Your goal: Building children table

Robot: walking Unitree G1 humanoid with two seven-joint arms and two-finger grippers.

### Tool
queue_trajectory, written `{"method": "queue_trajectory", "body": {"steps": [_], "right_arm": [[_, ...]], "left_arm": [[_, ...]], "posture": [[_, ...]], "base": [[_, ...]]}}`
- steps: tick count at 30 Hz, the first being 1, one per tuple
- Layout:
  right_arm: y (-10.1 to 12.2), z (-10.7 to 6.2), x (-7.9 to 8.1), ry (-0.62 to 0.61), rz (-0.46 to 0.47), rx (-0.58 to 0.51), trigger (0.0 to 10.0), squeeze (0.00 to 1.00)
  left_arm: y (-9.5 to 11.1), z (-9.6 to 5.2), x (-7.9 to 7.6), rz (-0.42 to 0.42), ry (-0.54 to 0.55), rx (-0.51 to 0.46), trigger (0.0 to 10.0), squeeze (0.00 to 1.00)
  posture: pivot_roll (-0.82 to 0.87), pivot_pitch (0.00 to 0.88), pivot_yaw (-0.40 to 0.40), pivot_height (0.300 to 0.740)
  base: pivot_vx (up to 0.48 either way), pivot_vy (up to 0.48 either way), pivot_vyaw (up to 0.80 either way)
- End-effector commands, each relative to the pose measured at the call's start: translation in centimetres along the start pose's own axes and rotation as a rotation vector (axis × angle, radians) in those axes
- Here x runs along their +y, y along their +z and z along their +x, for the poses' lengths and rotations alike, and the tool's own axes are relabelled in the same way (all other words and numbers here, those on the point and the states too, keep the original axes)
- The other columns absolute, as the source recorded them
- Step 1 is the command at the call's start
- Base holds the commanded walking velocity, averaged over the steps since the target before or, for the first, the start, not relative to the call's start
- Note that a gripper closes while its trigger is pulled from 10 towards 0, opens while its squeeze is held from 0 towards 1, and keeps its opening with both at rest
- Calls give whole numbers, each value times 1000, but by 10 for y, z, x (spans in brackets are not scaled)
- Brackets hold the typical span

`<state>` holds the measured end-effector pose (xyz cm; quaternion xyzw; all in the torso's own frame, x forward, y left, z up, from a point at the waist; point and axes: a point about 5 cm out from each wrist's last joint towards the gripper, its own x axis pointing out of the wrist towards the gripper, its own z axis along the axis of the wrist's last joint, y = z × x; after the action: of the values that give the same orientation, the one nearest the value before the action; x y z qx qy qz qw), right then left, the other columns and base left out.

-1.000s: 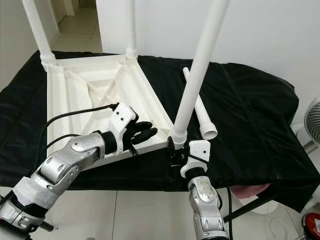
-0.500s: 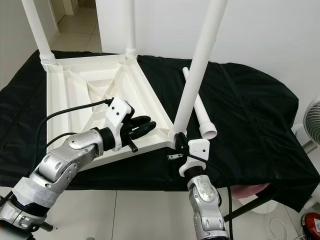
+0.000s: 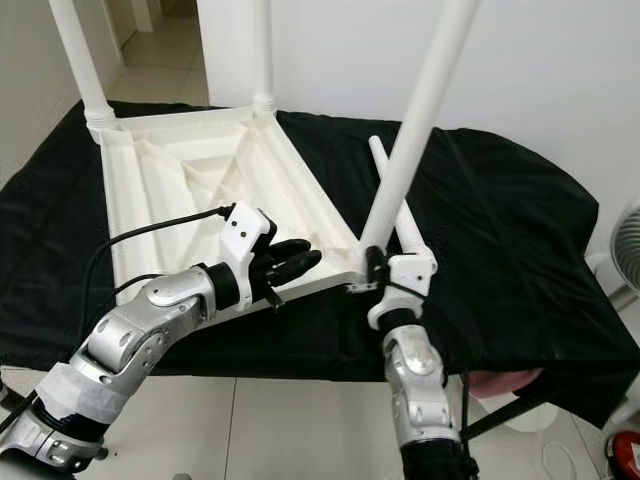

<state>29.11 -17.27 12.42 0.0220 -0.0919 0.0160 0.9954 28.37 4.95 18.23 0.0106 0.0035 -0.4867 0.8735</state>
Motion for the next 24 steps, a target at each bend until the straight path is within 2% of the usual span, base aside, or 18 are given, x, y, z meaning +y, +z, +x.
{"method": "queue_trajectory", "body": {"steps": [1,4,7,10,11,12,13,14,19,24], "right_arm": [[0,-1,-3,-11,23,-2,10000,0],[0,-2,2,11,38,-6,10000,0],[-2,-11,18,91,64,-8,10000,0],[-3,-14,21,107,66,-3,10000,0],[-4,-18,24,113,66,3,10000,0],[-6,-21,24,111,66,8,10000,0],[-6,-21,24,111,66,8,10000,0],[-7,-23,24,104,70,11,10000,0],[-7,-29,20,83,62,13,10000,0],[-8,-33,15,55,45,17,10000,0]], "left_arm": [[-6,1,5,-12,52,47,10000,0],[-9,1,9,-20,79,63,10000,0],[-18,2,26,-56,229,118,10000,0],[-20,1,32,-53,279,129,10000,0],[-23,0,39,-51,330,138,10000,0],[-26,-2,45,-56,380,145,10000,851],[-26,-2,45,-56,380,145,10000,851],[-28,-4,51,-73,417,142,10000,1000],[-32,-11,67,-54,531,167,10000,1000],[-36,-11,72,1,537,218,10000,1000]], "posture": [[-33,0,-64,740],[-33,0,-64,740],[-36,0,-62,740],[-38,0,-60,740],[-41,0,-59,740],[-47,0,-57,740],[-47,0,-57,740],[-48,0,-57,740],[-62,0,-51,740],[-70,0,-49,740]], "base": [[0,0,0],[0,0,0],[0,0,0],[0,0,0],[0,0,0],[0,0,0],[0,0,0],[0,0,0],[0,0,0],[0,0,0]]}}
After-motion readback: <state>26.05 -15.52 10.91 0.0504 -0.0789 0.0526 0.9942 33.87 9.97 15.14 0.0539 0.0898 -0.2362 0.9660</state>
